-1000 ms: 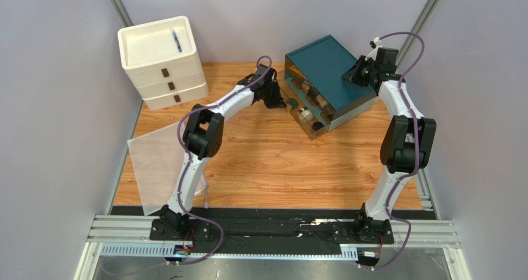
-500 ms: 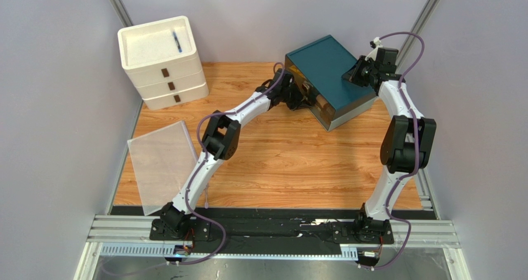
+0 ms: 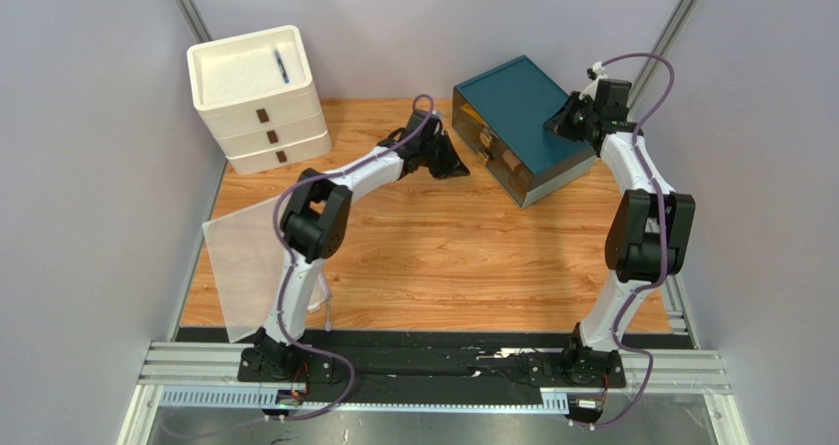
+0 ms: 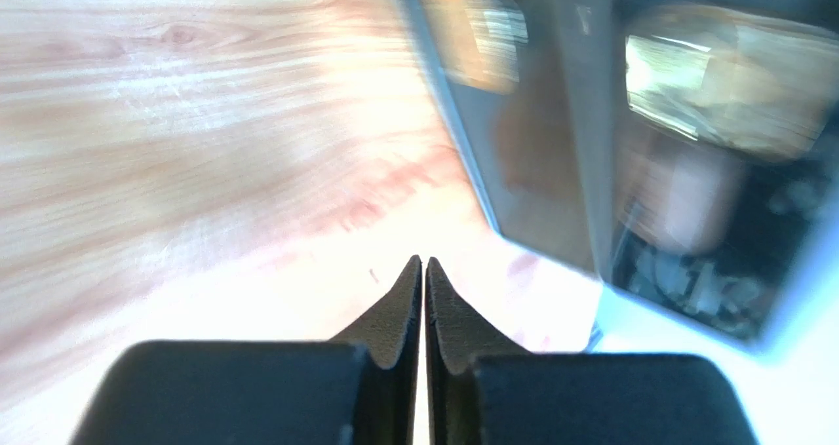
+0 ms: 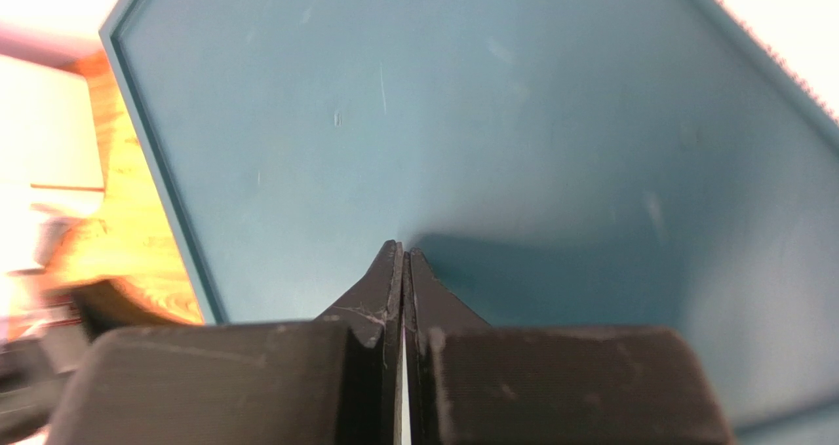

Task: Organize the makeup

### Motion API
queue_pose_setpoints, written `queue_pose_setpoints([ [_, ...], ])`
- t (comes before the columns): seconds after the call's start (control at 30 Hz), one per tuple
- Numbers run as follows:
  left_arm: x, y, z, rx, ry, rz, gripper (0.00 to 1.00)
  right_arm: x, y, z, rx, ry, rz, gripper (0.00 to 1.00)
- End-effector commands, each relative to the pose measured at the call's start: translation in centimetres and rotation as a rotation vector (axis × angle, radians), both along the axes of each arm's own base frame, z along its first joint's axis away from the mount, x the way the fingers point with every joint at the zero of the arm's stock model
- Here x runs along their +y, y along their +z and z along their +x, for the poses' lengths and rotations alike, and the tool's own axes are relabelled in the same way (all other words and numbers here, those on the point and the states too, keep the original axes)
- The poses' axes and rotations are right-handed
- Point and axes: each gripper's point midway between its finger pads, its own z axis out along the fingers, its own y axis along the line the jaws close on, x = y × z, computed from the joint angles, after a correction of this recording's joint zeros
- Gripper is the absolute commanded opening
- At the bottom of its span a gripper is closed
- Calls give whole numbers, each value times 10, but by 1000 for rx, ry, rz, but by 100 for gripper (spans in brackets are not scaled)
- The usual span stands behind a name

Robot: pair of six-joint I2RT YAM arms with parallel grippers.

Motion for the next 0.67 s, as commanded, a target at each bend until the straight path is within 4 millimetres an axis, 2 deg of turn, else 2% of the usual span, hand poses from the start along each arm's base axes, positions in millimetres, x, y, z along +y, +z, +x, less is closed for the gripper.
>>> queue_pose_setpoints([
  [0.0, 25, 134, -7, -428, -142, 12, 24, 0, -76, -90, 412, -3, -54, 0],
  [0.03, 33, 154, -16, -474, -162, 22, 31, 2, -57, -90, 360, 9, -57, 0],
  [0.07, 42, 147, -26, -484, -207, 82, 40, 2, -46, -91, 332, 11, -64, 0],
  [0.1, 48, 149, -33, -482, -226, 104, 45, 2, -37, -92, 308, 14, -66, 1],
  [0.13, 56, 155, -41, -478, -246, 119, 48, 3, -17, -94, 255, 22, -73, 2],
  [0.17, 65, 146, -55, -416, -280, 153, 49, 5, -6, -96, 231, 27, -74, 5],
  [0.2, 72, 142, -61, -399, -299, 180, 50, 8, 1, -100, 210, 43, -69, 8],
  [0.23, 79, 152, -70, -414, -311, 186, 50, 10, 21, -105, 159, 50, -77, 15],
  [0.27, 84, 139, -81, -402, -338, 195, 50, 10, 30, -109, 133, 54, -84, 20],
  [0.3, 90, 140, -86, -426, -343, 207, 52, 12, 34, -115, 121, 58, -86, 24],
  [0.33, 95, 153, -93, -461, -330, 200, 52, 14, 53, -121, 65, 59, -89, 28],
  [0.37, 103, 143, -98, -441, -325, 220, 52, 16, 62, -126, 40, 58, -89, 36],
  [0.4, 106, 145, -102, -449, -329, 225, 52, 16, 63, -131, 30, 56, -93, 39],
  [0.43, 110, 148, -108, -448, -334, 227, 52, 17, 79, -137, -17, 52, -98, 42],
  [0.47, 113, 147, -112, -440, -334, 231, 52, 18, 85, -140, -33, 50, -100, 48],
  [0.5, 112, 156, -114, -472, -335, 209, 52, 19, 93, -145, -56, 51, -102, 50],
  [0.53, 110, 153, -120, -470, -354, 184, 52, 19, 98, -147, -65, 49, -104, 52],
  [0.57, 110, 155, -120, -476, -341, 172, 64, 19, 101, -148, -70, 50, -107, 53],
  [0.63, 111, 162, -120, -478, -325, 168, 65, 21, 111, -151, -84, 52, -108, 54],
])
